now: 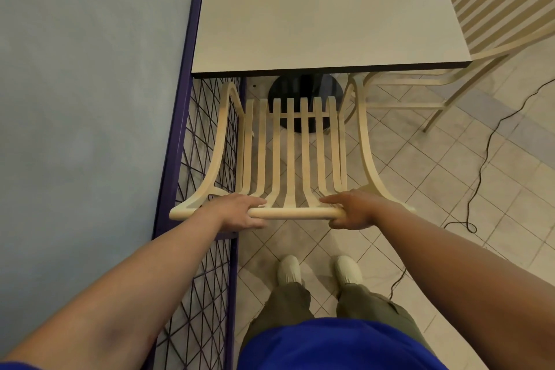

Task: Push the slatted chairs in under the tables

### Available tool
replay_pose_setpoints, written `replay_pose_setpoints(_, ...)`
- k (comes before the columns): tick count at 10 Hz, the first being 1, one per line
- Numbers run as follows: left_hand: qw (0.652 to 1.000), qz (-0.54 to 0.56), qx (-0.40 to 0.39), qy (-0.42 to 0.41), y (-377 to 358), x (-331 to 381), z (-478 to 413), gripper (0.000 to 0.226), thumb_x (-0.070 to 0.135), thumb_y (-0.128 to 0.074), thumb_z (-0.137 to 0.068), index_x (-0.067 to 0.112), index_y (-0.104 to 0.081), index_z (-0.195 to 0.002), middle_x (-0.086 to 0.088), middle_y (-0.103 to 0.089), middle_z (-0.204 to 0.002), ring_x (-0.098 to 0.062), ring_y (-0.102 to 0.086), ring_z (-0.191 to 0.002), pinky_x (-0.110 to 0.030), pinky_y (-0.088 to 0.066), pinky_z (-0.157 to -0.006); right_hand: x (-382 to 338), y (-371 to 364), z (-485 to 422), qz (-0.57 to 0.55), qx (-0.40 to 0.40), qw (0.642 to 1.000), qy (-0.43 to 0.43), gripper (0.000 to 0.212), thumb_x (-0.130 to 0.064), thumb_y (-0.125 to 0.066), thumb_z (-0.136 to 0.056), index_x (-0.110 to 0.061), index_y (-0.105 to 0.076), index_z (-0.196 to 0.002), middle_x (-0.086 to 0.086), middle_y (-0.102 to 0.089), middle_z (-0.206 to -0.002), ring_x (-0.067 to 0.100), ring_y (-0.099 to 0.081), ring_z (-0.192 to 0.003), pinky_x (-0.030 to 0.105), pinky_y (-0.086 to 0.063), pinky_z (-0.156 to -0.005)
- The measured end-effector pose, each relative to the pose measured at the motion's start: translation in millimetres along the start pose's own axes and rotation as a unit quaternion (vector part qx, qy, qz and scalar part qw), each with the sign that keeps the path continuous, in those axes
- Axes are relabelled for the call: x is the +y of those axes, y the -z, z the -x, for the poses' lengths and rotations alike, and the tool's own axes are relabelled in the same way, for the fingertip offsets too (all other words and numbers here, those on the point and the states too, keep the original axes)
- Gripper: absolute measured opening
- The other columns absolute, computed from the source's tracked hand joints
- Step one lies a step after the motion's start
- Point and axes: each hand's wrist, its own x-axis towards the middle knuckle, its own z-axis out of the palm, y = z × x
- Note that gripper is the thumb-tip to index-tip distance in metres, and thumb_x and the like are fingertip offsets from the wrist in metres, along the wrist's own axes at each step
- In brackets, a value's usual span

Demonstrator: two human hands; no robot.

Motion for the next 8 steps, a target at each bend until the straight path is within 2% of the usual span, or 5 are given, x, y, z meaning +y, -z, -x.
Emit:
replay_pose_setpoints(1,1.000,0.024,-0.004,0.005,6,13,2,0.072,0.075,-0.052,-0.089,0.047,-0.035,-0.154,0.002,-0.045,-0.155,-0.022,-0.045,-0.136,-0.046,-0.040,-0.110,4,9,-2,-0.006,-0.018,1.000,-0.009,0.081,-0.052,-0.072,-0.085,-0.035,-0.034,-0.154,0.002,-0.051,-0.146,0.024,-0.051,-0.126,0.041,-0.041,-0.107)
replay_pose_setpoints(3,0.998,0.051,-0.002,0.028,15,44,-3,0.069,0.073,-0.044,-0.094,0.042,-0.036,-0.155,-0.001,-0.038,-0.161,-0.025,-0.038,-0.144,-0.047,-0.034,-0.114,27,35,-10,-0.006,-0.039,0.999,0.018,0.087,-0.073,-0.061,-0.082,-0.034,-0.033,-0.155,0.001,-0.041,-0.157,0.025,-0.040,-0.142,0.047,-0.033,-0.116)
replay_pose_setpoints(4,0.996,0.072,-0.006,0.045,14,65,-9,0.067,0.069,-0.044,-0.096,0.039,-0.036,-0.156,-0.001,-0.034,-0.163,-0.026,-0.034,-0.146,-0.048,-0.032,-0.115,48,52,-20,-0.001,-0.045,0.998,0.049,0.080,-0.073,-0.052,-0.087,-0.034,-0.033,-0.155,0.001,-0.037,-0.160,0.026,-0.035,-0.145,0.048,-0.029,-0.119)
replay_pose_setpoints(6,0.985,0.127,0.014,0.111,15,135,-26,0.068,0.067,-0.043,-0.098,0.036,-0.035,-0.157,0.002,-0.027,-0.167,-0.025,-0.028,-0.150,-0.046,-0.027,-0.117,100,98,-47,0.049,-0.071,0.988,0.131,0.076,-0.071,-0.051,-0.090,-0.035,-0.033,-0.154,-0.001,-0.035,-0.161,0.024,-0.031,-0.148,0.047,-0.026,-0.121)
replay_pose_setpoints(8,0.944,0.250,0.104,0.186,-2,233,-27,0.068,0.070,-0.048,-0.095,0.038,-0.040,-0.154,0.002,-0.036,-0.163,-0.024,-0.037,-0.145,-0.043,-0.034,-0.114,125,164,-28,0.144,-0.107,0.957,0.227,0.071,-0.064,-0.050,-0.094,-0.032,-0.033,-0.156,0.001,-0.033,-0.162,0.025,-0.028,-0.150,0.046,-0.024,-0.120)
